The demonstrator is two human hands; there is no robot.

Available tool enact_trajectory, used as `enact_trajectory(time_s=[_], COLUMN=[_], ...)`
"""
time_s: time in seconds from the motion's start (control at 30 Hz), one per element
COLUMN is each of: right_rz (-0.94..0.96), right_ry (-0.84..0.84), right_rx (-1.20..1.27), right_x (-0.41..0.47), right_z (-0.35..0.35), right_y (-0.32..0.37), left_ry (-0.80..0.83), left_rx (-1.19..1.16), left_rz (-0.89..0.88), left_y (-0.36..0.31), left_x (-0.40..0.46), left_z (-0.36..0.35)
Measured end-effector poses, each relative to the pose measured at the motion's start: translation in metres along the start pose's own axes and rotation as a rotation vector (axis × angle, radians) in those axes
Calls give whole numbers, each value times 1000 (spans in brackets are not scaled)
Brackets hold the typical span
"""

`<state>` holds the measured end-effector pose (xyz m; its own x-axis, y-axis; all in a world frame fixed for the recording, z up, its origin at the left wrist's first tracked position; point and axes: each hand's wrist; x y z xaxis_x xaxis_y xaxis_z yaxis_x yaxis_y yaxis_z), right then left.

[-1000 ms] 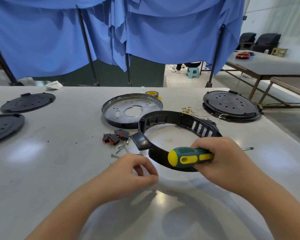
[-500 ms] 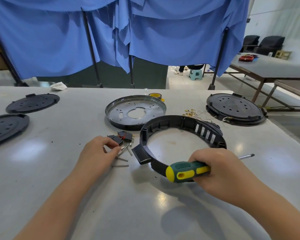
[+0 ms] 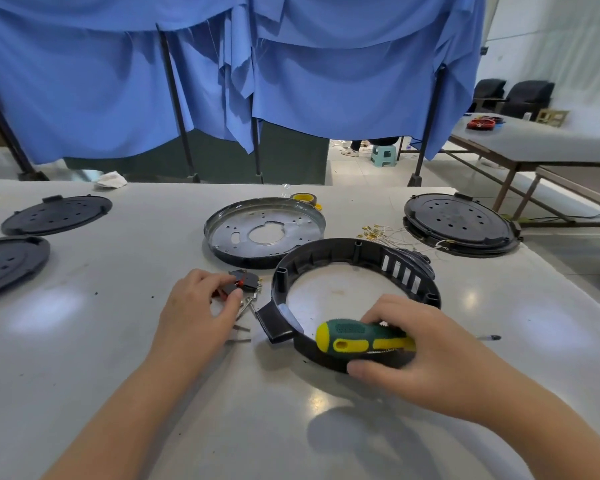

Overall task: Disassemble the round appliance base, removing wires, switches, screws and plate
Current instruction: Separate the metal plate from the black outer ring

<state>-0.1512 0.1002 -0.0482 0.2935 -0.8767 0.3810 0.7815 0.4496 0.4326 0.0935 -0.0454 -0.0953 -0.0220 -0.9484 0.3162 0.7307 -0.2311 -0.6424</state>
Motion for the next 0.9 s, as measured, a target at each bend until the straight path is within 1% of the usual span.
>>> enact_trajectory(time_s=[0.07, 0.13, 0.2, 0.27, 0.33, 0.4, 0.47, 0.6, 0.67, 0.8, 0.9], right_rz=[-31, -93, -189, -290, -388, -522, -664, -893, -974, -1017, -992], right_ry=[-36, -125, -250, -354, -439, -518, -513, -397, -353, -329, -320], right_rx=[68, 127, 168, 154, 123, 161, 156, 91, 63, 29, -1], right_x=[-1, 0, 3, 7, 11, 14, 15, 15, 14, 9, 9], right_z=[6, 15, 25, 36, 46, 56, 61, 56, 49, 40, 37], right_y=[0, -3, -12, -26, -45, -66, -88, -123, -132, -134, -132], left_ry=[-2, 61, 146, 215, 250, 254, 245, 244, 234, 246, 261], left_rx=[-31, -59, -77, -88, -78, -70, -69, -68, -77, -102, -114], left_rz=[-77, -124, -159, -183, -199, -210, -215, -222, -222, -212, -201], left_y=[-9, -19, -24, -25, -24, -23, -23, -25, -25, -25, -25], left_x=[-8, -16, -25, -30, -33, -34, -33, -33, -33, -33, -31], left_z=[0, -3, -9, -14, -18, -21, -23, -23, -23, -23, -23])
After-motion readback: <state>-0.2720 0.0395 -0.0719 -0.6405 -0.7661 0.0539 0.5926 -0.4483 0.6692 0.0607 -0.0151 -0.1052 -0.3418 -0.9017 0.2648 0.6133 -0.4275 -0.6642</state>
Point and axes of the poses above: each hand's wrist, its own x-axis towards the middle knuckle, its own z-axis out of the back of the hand, y = z × x, and after that the axes turned 11 degrees about z, right-handed
